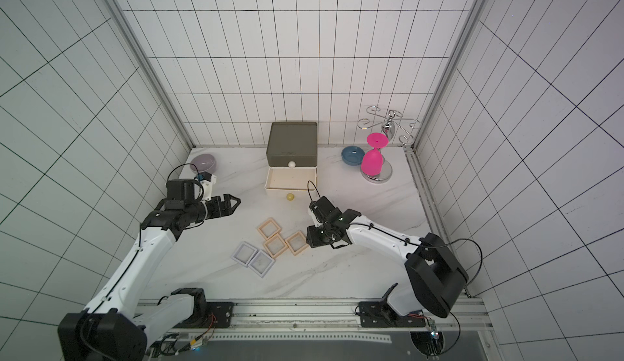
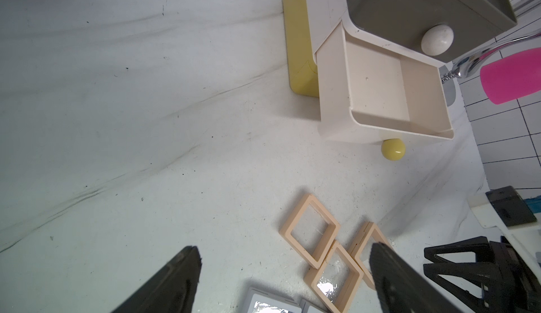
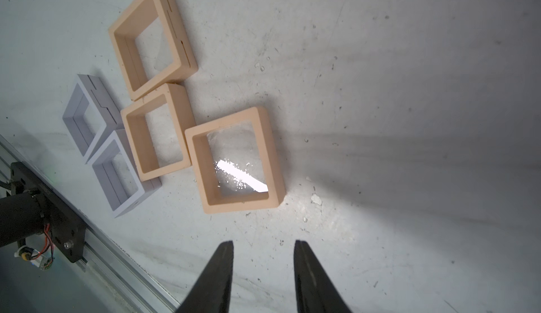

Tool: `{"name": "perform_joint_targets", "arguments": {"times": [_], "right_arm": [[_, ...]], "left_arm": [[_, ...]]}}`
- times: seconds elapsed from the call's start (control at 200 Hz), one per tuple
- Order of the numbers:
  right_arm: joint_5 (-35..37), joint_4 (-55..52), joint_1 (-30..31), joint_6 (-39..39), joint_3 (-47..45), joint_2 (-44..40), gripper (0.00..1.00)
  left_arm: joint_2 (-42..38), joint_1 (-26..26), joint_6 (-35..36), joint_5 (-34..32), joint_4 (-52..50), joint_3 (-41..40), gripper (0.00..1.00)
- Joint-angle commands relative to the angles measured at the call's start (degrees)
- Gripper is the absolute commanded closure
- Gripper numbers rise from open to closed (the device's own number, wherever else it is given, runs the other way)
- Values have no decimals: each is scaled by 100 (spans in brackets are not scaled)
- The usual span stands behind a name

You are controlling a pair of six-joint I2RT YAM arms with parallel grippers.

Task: Place the brooch boxes into the drawer by color
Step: Pick up the brooch box from the center of the board.

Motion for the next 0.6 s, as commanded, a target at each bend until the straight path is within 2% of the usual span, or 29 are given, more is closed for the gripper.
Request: {"name": "perform_joint_targets", "arguments": {"times": [0.0, 0.055, 0.145, 0.3, 0.425, 0.52, 0.595], "right_arm": [[-296, -1333, 90, -509, -84, -809, 29], [-382, -2534, 89, -759, 56, -1354, 29], [-501, -4655, 85, -1585, 450, -2193, 29], [-1190, -6884, -154, -2984, 793, -3263, 33], [-1708, -8447, -412, -3981, 1169, -3303, 39], [-1992, -8843, -452, -4463, 1229, -3014, 48], [-2210, -8956, -454, -4736, 1343, -2642, 51]], "left_arm": [[-60, 10, 8, -37, 99, -30, 6], [-57, 19, 8, -33, 101, -26, 6], [-66, 16, 8, -35, 100, -30, 6], [-77, 10, -1, -25, 103, -30, 6], [-57, 12, -1, -8, 98, -21, 6], [-52, 12, -1, -9, 104, -21, 6], [-44, 13, 6, 9, 100, -17, 6]]}}
